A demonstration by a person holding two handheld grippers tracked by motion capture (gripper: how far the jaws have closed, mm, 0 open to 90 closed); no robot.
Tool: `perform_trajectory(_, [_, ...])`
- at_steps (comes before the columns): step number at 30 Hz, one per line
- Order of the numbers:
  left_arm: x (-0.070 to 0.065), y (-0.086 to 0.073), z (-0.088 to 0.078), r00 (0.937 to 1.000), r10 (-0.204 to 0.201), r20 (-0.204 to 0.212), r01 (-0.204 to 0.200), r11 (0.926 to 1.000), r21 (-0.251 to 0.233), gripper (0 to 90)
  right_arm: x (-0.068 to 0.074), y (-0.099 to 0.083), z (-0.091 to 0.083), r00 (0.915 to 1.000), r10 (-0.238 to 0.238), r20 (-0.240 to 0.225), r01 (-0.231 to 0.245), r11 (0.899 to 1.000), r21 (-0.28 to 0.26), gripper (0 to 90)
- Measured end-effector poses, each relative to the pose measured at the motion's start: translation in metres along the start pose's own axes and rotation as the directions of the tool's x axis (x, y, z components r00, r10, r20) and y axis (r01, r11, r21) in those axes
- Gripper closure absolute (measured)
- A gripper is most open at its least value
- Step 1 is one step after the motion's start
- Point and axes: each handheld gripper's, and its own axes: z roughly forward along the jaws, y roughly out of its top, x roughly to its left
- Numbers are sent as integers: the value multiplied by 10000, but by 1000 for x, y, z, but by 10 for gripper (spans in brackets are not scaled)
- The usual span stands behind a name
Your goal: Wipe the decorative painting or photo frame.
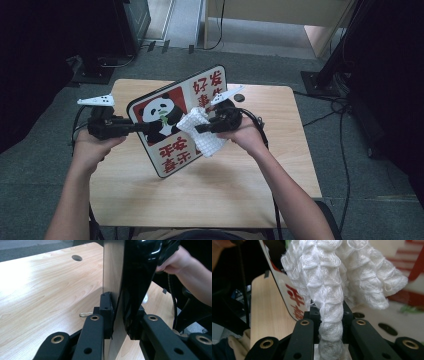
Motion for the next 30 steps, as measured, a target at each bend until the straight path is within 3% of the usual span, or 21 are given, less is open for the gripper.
perform_trajectory(7, [-1,-1,0,10000,-63,-39,62,9999,-84,786,13,28,-13,9997,-211,-111,208,9993,-317,794])
perform_trajectory(15, [-2,-1,0,9999,-46,-103,45,9999,-117,787,30,52,-19,9965,-823,-165,809,9940,-735,793])
perform_trajectory(30, [-3,-3,0,9999,-151,-80,150,9997,-172,786,28,70,-15,9932,-1163,65,1160,9831,-1413,791])
